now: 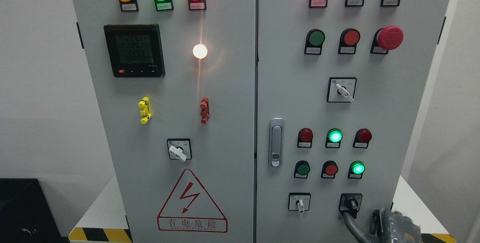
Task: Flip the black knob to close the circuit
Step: 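Reach the right hand up to the black rotary knob at the bottom, then twist the black knob with the right hand fingers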
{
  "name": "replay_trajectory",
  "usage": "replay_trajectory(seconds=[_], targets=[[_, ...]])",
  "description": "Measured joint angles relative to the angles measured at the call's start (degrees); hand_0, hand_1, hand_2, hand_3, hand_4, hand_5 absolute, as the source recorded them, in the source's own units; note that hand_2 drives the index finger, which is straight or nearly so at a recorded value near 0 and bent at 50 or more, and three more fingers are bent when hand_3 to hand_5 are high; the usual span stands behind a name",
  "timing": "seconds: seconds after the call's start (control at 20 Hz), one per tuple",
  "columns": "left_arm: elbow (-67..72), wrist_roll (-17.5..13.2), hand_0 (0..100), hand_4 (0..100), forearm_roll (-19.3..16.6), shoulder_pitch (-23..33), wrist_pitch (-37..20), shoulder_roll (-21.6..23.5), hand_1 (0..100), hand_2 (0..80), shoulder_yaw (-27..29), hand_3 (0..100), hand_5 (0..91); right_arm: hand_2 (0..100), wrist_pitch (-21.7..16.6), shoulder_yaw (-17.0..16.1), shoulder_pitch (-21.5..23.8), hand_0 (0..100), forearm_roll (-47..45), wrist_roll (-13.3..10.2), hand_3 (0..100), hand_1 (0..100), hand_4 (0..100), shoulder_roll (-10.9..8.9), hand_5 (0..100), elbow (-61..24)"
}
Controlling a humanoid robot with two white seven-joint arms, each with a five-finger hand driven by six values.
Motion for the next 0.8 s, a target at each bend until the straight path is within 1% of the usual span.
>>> replay_trajectory(seconds=[0.8], targets=[[0.0,0.0,12,0,0.0,0.0,0.0,0.0,56,0.0,0.0,0,0.0,83,-0.27,-1.81,-0.56,0,-0.27,0.17,99,5,87,-0.41,95,0.36]])
